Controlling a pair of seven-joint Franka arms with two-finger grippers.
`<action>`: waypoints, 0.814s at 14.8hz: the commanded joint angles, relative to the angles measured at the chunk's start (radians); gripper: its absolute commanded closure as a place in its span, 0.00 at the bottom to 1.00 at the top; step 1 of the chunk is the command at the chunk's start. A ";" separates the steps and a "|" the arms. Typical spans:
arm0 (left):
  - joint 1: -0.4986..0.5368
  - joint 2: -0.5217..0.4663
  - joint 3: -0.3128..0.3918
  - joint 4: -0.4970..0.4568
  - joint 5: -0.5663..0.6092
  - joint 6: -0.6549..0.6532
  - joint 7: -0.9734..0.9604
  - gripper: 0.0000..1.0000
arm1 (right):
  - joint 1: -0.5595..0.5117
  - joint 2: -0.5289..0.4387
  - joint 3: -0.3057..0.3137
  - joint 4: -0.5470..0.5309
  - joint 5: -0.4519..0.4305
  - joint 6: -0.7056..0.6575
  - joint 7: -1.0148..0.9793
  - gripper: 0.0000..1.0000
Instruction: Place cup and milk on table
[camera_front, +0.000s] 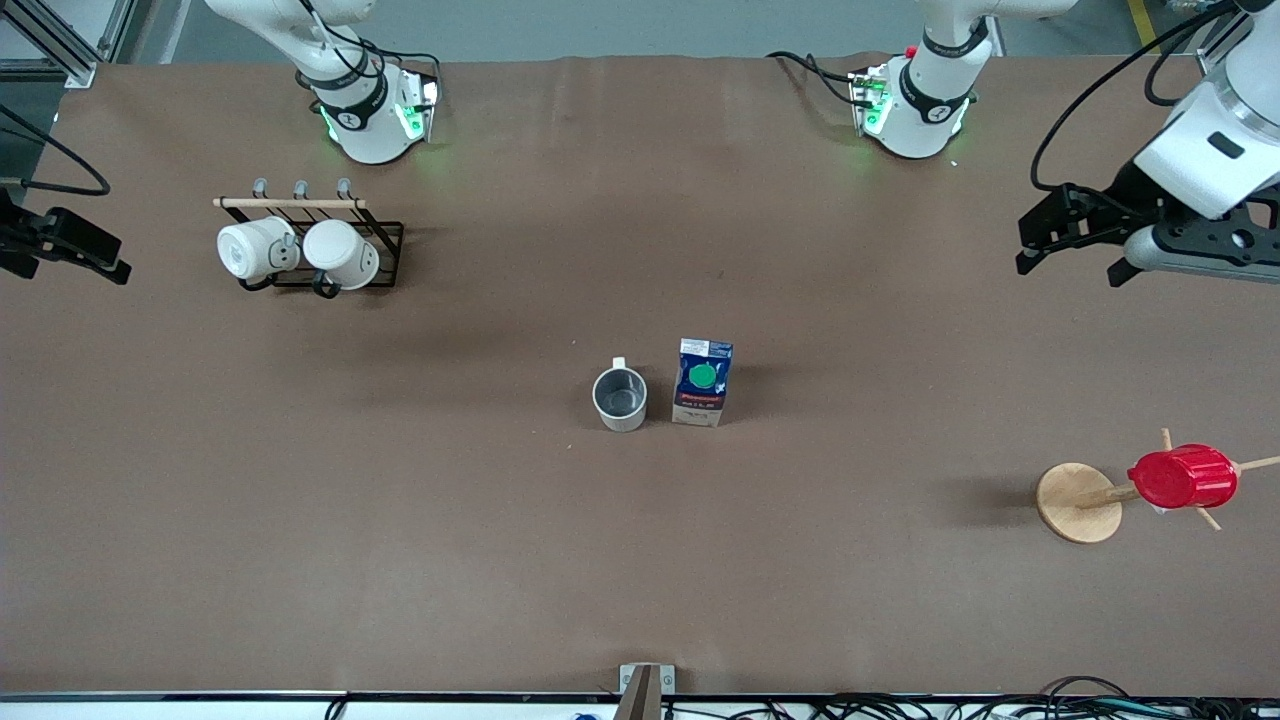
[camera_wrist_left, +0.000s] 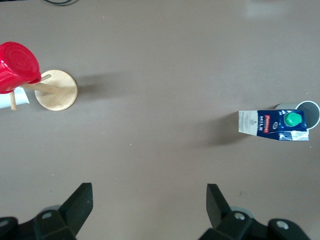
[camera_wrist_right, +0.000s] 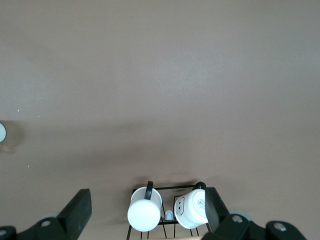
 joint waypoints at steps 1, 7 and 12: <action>-0.035 0.015 0.039 0.034 -0.003 -0.057 0.007 0.00 | -0.011 -0.013 0.003 -0.014 0.018 0.000 -0.012 0.00; -0.026 0.018 0.009 0.029 0.000 -0.095 -0.077 0.02 | -0.011 -0.013 0.003 -0.014 0.018 0.000 -0.012 0.00; -0.017 0.018 -0.008 0.031 0.050 -0.094 -0.062 0.02 | -0.011 -0.013 0.003 -0.014 0.018 0.000 -0.012 0.00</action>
